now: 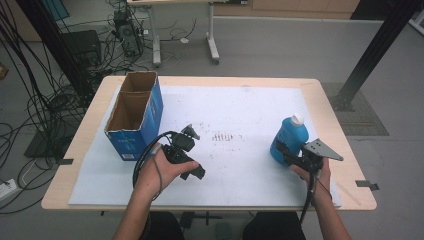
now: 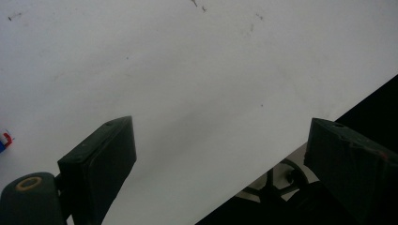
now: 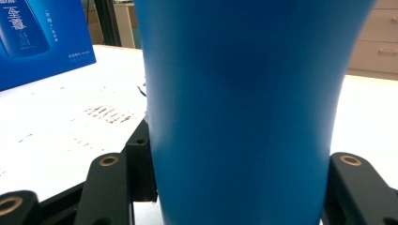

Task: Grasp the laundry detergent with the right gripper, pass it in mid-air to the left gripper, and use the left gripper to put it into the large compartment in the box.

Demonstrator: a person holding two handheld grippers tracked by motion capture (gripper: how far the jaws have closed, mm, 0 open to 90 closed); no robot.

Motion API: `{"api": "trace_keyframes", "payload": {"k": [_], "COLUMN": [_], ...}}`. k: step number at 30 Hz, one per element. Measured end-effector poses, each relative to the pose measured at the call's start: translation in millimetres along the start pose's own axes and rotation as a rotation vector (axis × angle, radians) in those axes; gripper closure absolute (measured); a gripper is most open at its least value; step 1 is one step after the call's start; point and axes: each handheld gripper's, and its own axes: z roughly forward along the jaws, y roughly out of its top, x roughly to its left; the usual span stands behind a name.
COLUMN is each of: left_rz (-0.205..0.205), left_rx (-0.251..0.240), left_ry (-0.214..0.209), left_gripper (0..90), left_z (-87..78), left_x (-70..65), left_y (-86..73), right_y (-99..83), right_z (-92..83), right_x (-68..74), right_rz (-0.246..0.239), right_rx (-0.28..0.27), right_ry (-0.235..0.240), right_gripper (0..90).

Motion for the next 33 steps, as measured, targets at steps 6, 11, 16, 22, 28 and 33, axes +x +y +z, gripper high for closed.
{"api": "trace_keyframes", "payload": {"k": [6, 11, 16, 22, 28, 33], "left_rz": [0.002, -0.01, -0.009, -0.008, -0.003, -0.006], "left_rx": [0.002, 0.0, 0.0, -0.001, -0.001, -0.001], "left_ry": [0.006, 0.019, 0.025, 0.028, 0.03, 0.031], "left_gripper": [9.3, 7.8, 8.3, 8.9, 9.0, 8.9], "left_z": [-1.1, -1.3, -1.1, -1.0, -0.7, -0.8], "left_x": [-0.1, 0.3, 0.3, -0.2, -0.5, -0.6], "left_y": [1.5, 3.4, 3.7, 4.1, 4.8, 5.2], "right_y": [-0.4, 0.1, 0.0, 0.1, -0.3, -0.7], "right_z": [0.0, 0.0, -0.1, 0.0, -0.1, -0.1], "right_x": [0.0, -0.2, -0.2, -0.2, 0.0, -0.2], "right_rz": [-0.008, -0.007, -0.006, -0.004, -0.007, -0.009], "right_rx": [-0.004, 0.001, 0.0, 0.001, -0.003, -0.005], "right_ry": [0.001, 0.002, 0.003, 0.002, 0.0, 0.001], "right_gripper": [42.5, 42.6, 42.5, 42.5, 42.5, 42.5]}}
